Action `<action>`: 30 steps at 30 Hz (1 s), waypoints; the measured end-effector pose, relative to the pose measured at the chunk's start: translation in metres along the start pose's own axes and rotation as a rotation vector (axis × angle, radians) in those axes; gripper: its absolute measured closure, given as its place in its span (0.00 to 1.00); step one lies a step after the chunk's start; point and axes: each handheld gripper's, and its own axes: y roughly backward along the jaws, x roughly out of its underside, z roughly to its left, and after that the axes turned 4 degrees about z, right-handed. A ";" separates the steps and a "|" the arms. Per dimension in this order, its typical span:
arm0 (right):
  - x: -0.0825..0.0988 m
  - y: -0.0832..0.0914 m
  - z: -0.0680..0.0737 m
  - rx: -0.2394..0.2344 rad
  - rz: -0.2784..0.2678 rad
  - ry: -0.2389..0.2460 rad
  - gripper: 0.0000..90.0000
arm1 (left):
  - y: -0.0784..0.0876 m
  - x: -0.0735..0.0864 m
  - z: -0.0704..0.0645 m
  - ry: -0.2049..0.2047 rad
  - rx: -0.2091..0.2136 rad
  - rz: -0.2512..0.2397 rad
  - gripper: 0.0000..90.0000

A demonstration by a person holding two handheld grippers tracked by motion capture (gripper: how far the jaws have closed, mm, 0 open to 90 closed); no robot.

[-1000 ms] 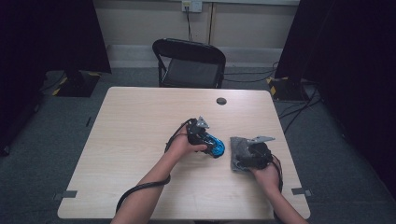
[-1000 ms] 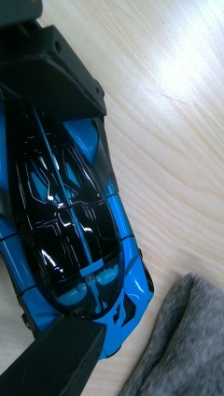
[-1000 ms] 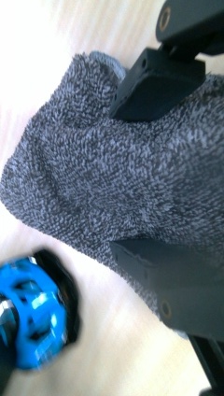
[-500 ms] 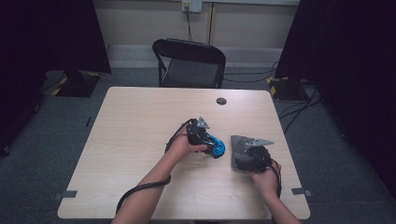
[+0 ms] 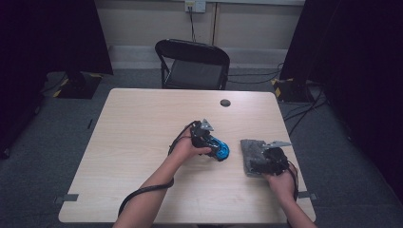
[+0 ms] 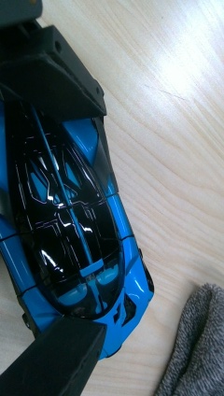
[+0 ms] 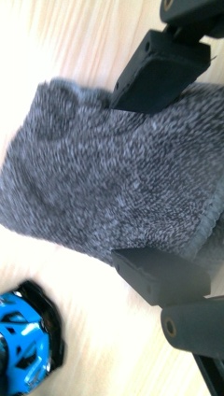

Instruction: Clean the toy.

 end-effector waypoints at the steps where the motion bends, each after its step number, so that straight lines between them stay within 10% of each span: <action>1: 0.000 0.002 -0.003 0.003 -0.005 -0.007 0.26 | 0.000 0.000 0.000 -0.001 -0.001 -0.001 0.00; 9: -0.010 0.002 -0.008 -0.083 -0.064 -0.117 0.33 | 0.000 0.000 0.000 -0.002 0.001 0.002 0.00; 21: -0.014 -0.010 -0.002 0.038 -0.097 -0.203 0.41 | 0.000 0.001 0.001 -0.004 0.003 -0.005 0.00; 27: -0.011 -0.029 0.001 0.065 -0.030 -0.152 0.44 | 0.000 0.002 0.001 -0.005 0.003 -0.012 0.00; 30: -0.009 -0.030 0.000 0.053 -0.054 -0.125 0.61 | 0.000 0.002 0.001 -0.005 0.003 -0.016 0.00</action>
